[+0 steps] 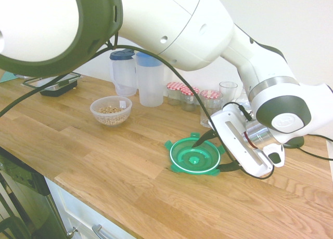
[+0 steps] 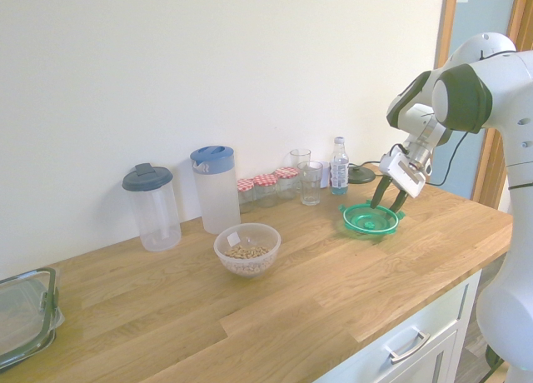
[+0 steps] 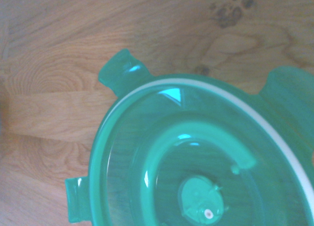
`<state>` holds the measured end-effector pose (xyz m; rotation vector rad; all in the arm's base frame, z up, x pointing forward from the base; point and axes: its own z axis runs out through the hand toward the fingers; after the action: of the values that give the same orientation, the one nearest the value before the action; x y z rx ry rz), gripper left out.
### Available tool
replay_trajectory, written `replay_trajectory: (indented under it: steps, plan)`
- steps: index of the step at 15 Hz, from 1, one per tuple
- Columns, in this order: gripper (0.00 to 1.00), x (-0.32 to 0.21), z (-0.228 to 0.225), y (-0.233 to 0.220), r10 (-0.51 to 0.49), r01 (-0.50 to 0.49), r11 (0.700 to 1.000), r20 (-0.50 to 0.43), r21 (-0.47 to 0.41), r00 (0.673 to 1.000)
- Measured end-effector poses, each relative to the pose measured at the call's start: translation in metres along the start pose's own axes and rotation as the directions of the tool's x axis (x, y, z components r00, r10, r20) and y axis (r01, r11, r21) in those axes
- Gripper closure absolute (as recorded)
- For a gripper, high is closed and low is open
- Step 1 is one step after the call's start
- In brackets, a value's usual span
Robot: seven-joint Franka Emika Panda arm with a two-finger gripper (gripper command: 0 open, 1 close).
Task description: Cover the lid of food container
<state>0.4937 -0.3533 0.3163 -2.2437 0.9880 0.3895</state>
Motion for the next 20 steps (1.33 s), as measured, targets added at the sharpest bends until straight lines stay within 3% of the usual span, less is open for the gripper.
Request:
replay_trajectory:
  steps: [20]
  plan:
    - [1.0,0.005,0.028,0.007,0.009,-0.008,0.999,-0.006,0.036,1.0]
